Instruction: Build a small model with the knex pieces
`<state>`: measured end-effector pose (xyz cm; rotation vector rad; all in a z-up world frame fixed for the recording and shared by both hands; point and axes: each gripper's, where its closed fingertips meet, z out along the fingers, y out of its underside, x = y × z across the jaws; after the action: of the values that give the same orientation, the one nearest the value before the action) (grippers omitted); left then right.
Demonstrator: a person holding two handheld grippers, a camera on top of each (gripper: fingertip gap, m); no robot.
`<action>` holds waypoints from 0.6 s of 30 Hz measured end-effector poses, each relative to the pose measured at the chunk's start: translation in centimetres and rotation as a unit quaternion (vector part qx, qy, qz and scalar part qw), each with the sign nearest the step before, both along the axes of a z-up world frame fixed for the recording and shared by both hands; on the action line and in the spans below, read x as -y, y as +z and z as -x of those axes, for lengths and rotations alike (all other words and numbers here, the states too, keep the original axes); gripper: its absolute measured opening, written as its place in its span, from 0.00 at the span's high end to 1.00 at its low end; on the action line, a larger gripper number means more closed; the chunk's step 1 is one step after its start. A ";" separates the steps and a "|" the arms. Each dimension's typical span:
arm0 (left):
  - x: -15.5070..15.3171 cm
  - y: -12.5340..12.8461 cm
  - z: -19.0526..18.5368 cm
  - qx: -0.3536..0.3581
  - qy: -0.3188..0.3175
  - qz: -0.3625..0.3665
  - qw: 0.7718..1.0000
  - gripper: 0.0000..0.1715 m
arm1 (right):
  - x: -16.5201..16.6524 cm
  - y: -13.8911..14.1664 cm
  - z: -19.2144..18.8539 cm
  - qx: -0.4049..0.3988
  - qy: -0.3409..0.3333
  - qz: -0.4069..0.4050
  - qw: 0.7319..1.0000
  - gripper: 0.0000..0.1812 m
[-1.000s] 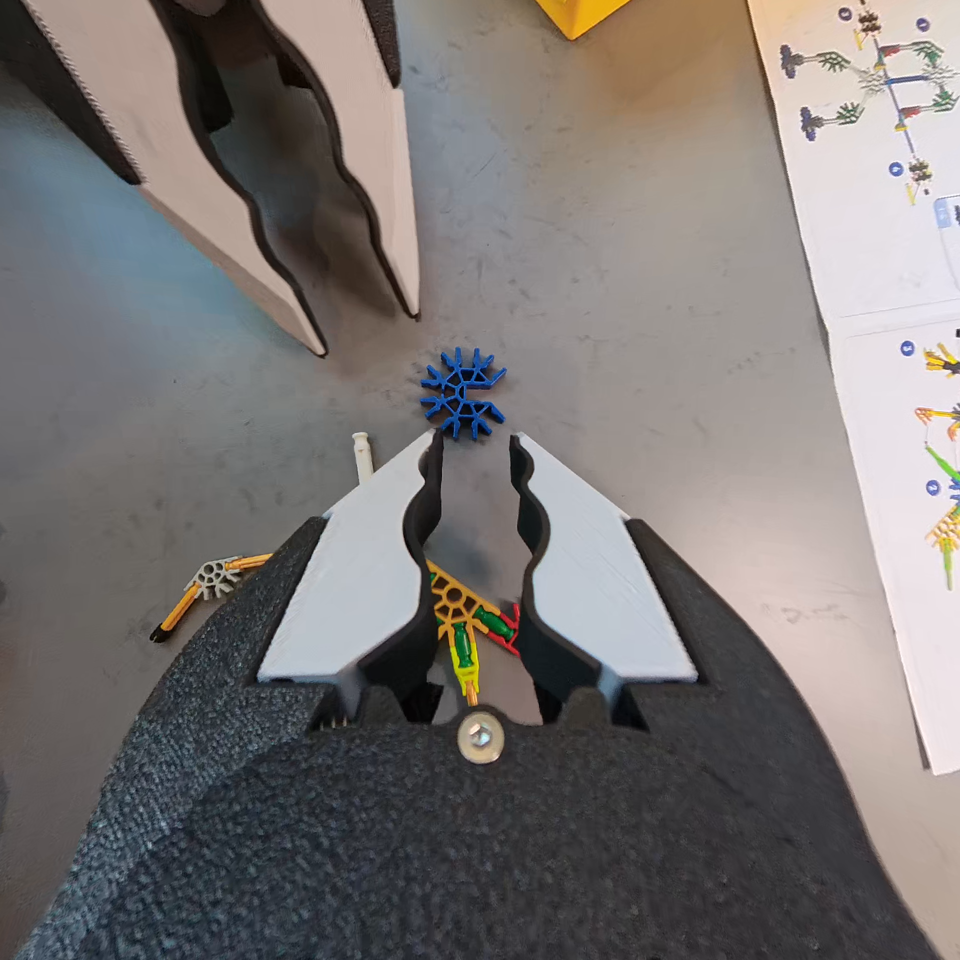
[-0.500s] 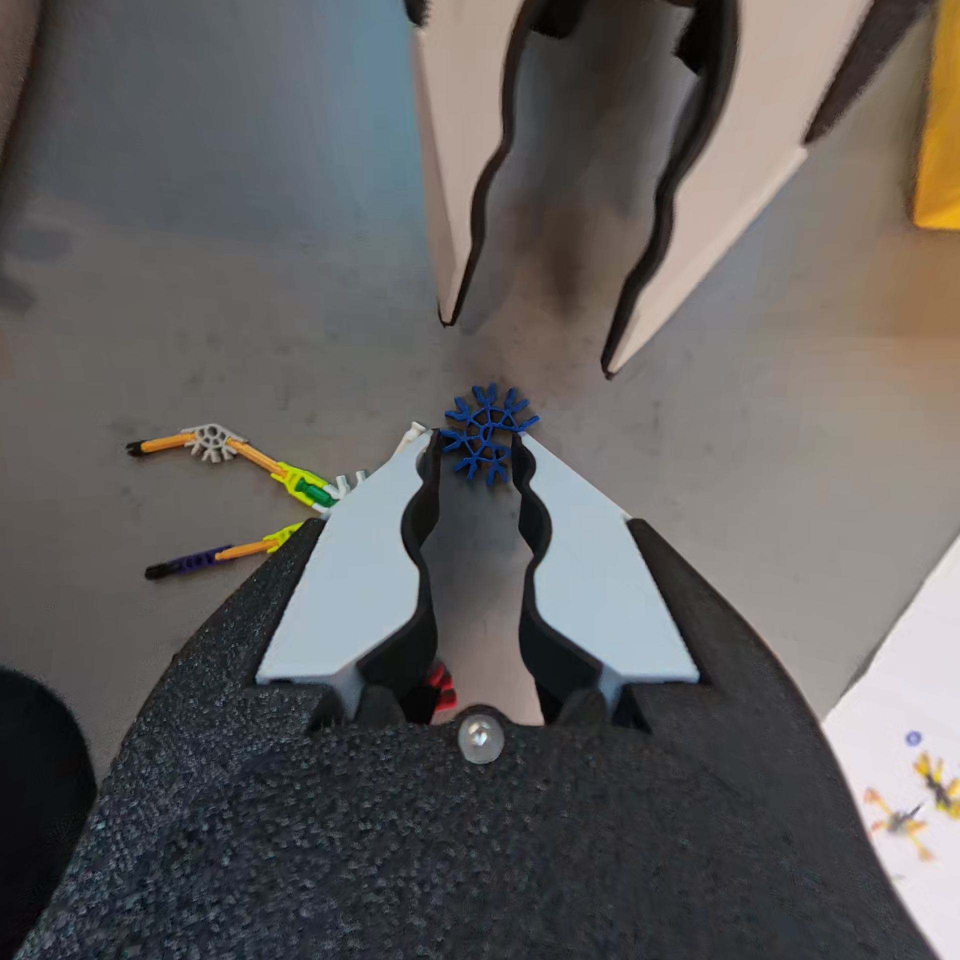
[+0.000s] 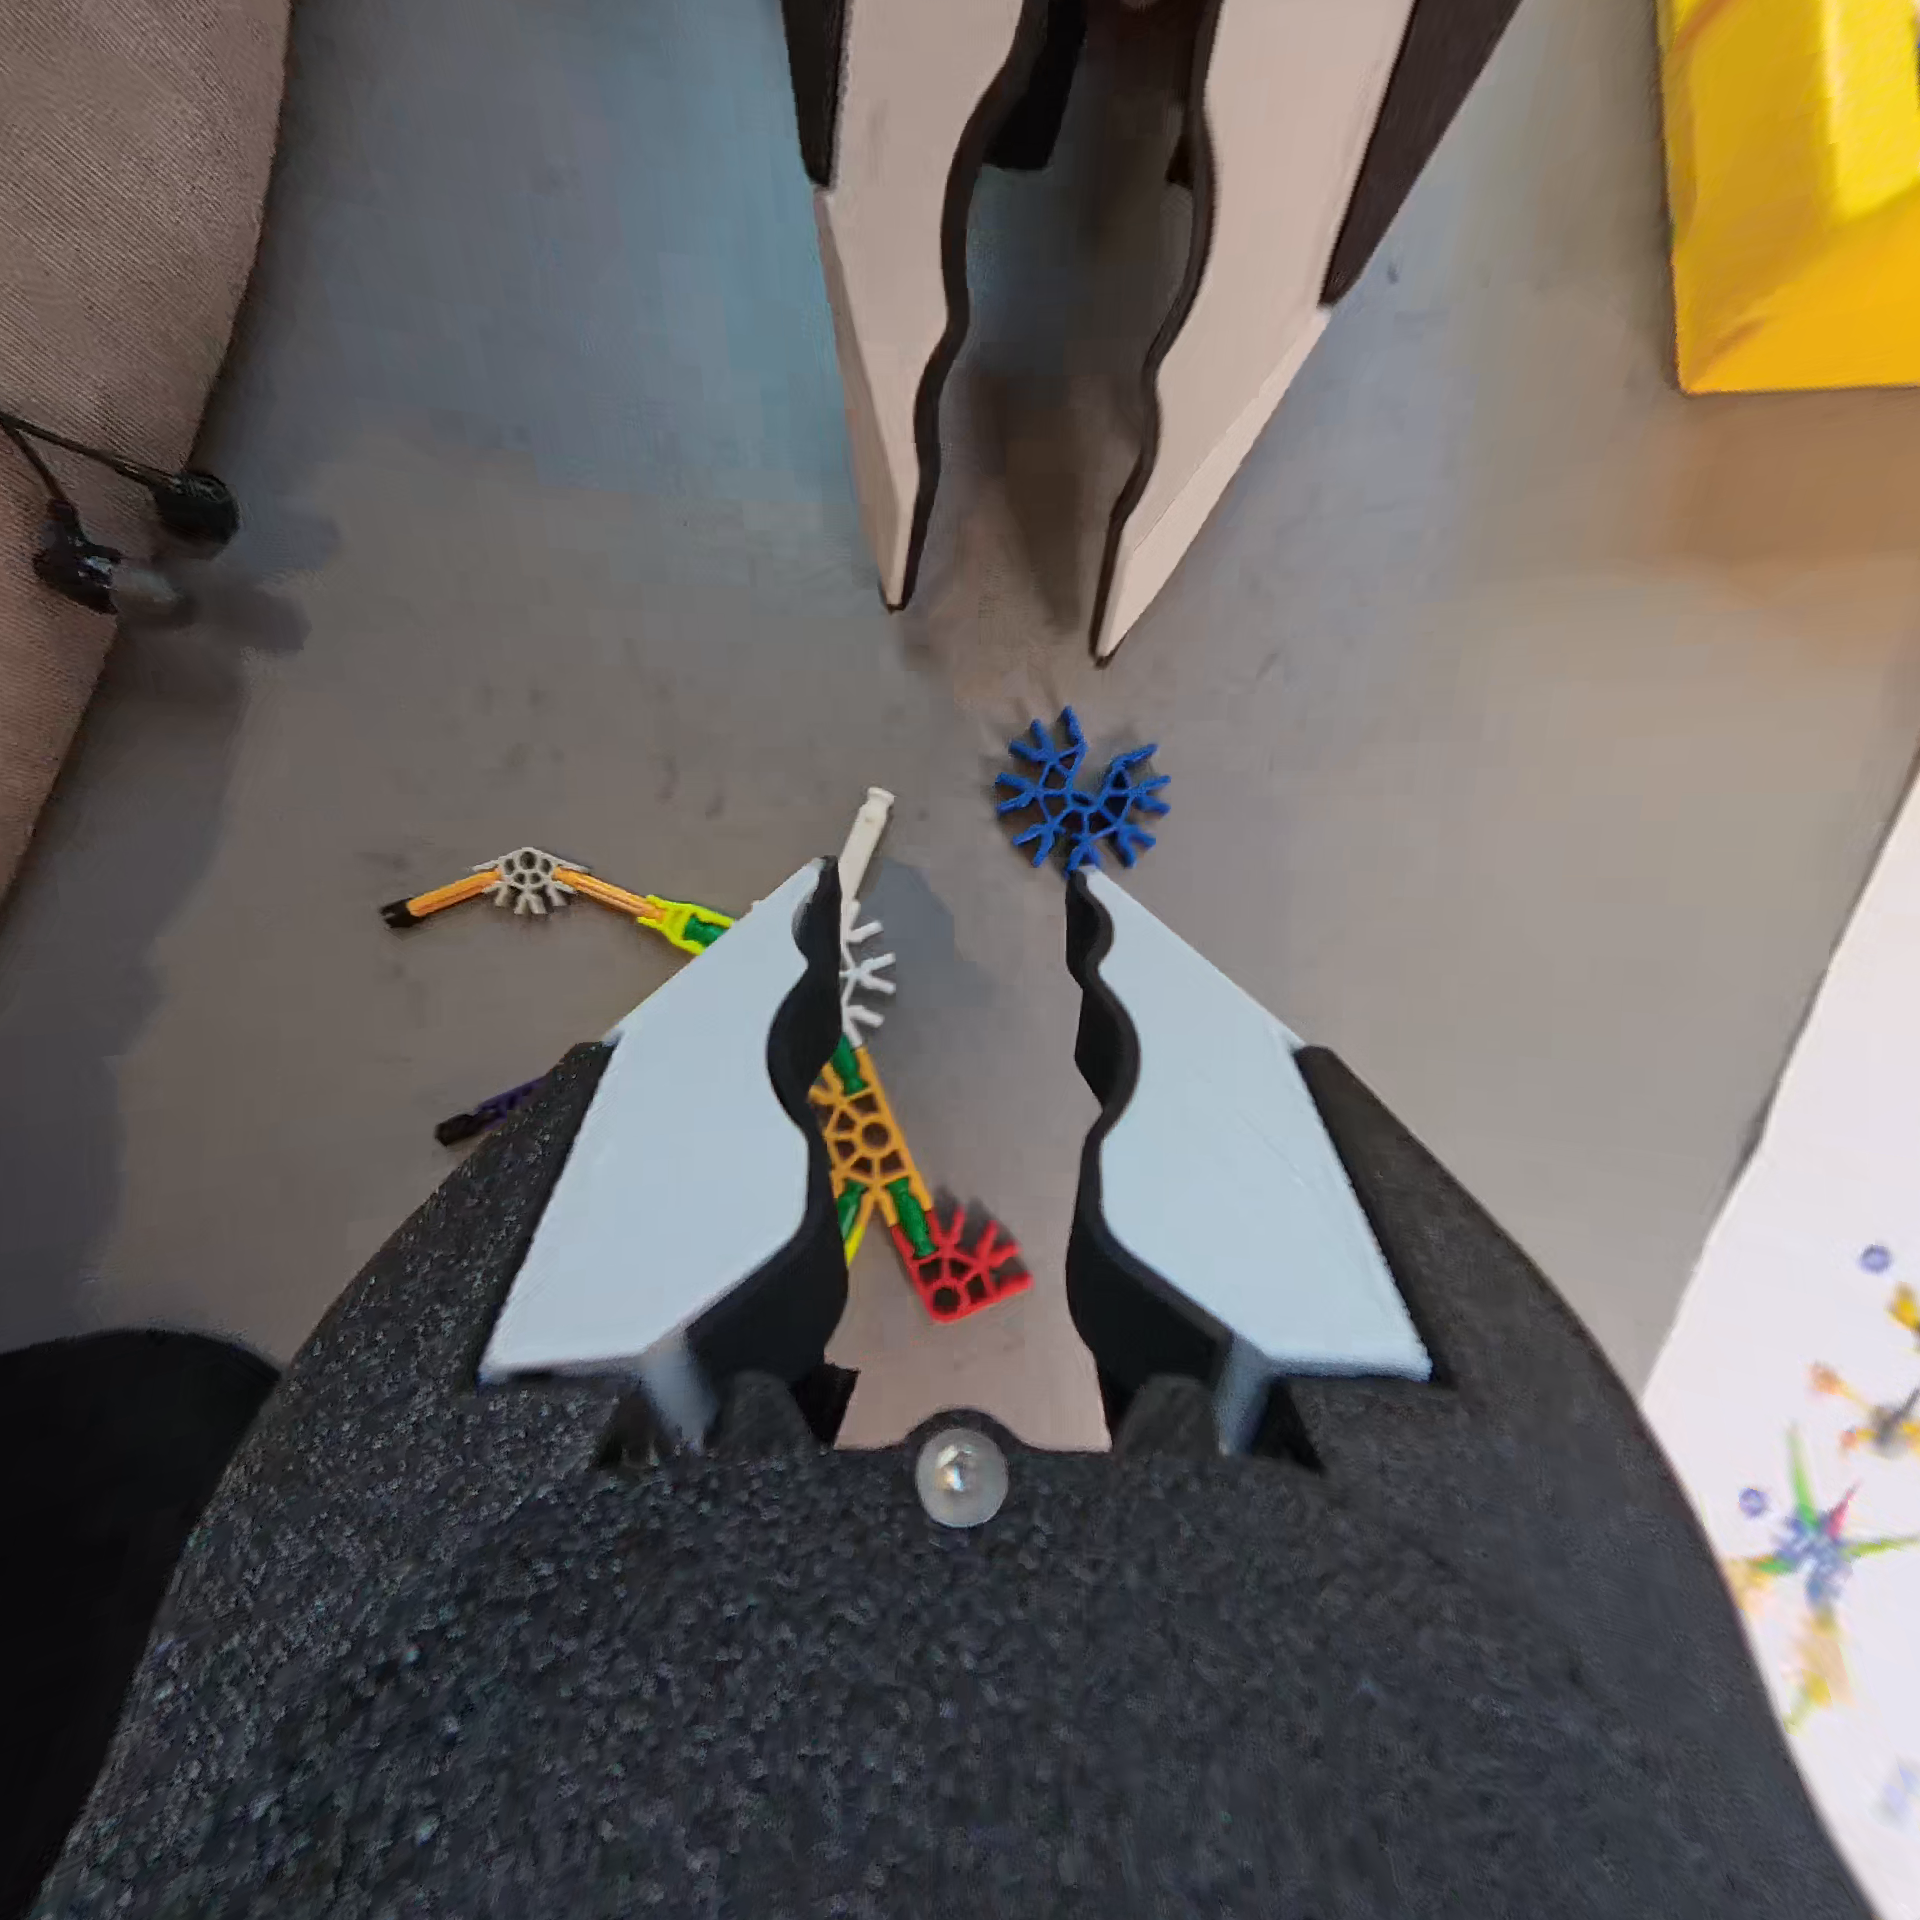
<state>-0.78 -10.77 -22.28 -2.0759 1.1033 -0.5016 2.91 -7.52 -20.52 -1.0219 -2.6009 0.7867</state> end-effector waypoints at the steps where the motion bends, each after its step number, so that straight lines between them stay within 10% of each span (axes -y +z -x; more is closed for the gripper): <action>1: -0.4 0.2 0.2 0.004 0.010 -0.003 1.000 0.77 | 0.0 -0.3 -0.6 -0.007 -0.030 0.007 1.000 0.78; 8: -3.5 0.0 -0.3 -0.007 0.015 -0.027 0.999 0.71 | 1.1 -2.3 -2.1 -0.011 -0.163 0.011 0.987 0.86; 18: -2.7 -0.6 -1.4 0.010 -0.054 0.006 0.998 0.78 | 0.9 -2.3 -1.9 0.028 -0.182 0.022 0.983 0.89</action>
<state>0.59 -8.08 -22.88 -2.0255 1.2084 -0.5809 4.80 -8.45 -22.81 -1.4953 -2.3428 0.7330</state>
